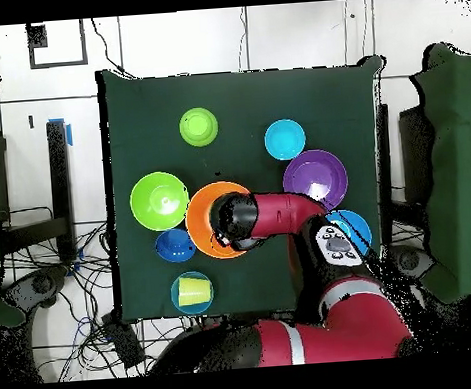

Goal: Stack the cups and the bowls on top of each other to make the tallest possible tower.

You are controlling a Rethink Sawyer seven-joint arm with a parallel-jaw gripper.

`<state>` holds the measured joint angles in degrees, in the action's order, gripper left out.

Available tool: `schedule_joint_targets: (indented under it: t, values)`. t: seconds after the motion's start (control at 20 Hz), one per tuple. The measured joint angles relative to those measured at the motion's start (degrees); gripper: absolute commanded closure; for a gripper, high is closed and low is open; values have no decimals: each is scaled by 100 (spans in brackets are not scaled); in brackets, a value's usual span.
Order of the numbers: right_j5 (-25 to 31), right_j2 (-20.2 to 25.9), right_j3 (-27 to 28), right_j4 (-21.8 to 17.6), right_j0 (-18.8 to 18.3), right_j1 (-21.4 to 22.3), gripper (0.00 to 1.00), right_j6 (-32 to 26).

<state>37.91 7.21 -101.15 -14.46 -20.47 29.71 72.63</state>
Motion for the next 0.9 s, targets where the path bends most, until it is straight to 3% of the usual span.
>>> schedule_joint_targets:
  t: [0.9]
  values:
    - [-1,211,5,-1,-200,-223,100,0]
